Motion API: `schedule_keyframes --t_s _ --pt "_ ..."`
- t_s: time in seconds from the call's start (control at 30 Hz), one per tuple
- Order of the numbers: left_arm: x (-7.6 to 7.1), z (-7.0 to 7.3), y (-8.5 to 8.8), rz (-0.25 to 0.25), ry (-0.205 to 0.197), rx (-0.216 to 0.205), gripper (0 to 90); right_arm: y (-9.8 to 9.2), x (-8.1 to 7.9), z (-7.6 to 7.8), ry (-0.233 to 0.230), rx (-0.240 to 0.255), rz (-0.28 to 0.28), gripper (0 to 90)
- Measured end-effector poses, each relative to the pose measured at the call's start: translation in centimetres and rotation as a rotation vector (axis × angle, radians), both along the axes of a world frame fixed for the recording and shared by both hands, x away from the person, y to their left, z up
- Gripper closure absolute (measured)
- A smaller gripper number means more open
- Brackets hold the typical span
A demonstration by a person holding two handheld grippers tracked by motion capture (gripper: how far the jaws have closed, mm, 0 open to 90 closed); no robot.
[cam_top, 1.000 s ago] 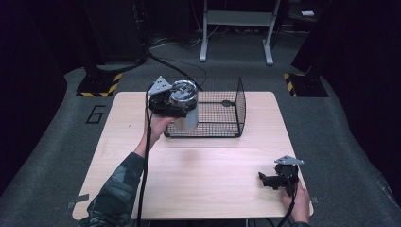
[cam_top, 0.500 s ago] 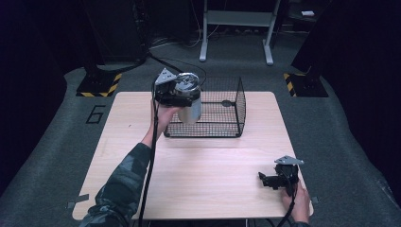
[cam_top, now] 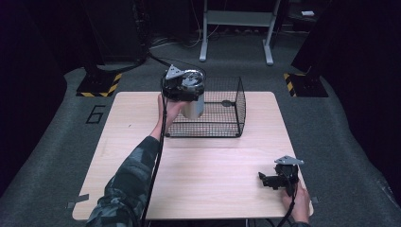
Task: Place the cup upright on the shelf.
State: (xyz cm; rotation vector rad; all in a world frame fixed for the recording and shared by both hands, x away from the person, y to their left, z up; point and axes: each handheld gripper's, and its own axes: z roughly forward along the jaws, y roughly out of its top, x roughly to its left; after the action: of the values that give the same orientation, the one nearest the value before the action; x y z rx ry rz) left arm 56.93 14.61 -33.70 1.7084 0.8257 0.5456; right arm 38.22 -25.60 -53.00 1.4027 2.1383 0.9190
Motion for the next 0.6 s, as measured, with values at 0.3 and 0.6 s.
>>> schedule_keyframes --t_s 0.3,0.6 --pt "1.8 -1.2 -1.0 0.036 0.032 0.000 3.1 0.0 0.0 0.0 -0.002 -0.001 0.001 0.0" --pt "2.9 -2.8 -1.9 0.057 0.061 0.001 3.1 0.0 0.0 0.0 -0.005 -0.001 -0.001 0.0"
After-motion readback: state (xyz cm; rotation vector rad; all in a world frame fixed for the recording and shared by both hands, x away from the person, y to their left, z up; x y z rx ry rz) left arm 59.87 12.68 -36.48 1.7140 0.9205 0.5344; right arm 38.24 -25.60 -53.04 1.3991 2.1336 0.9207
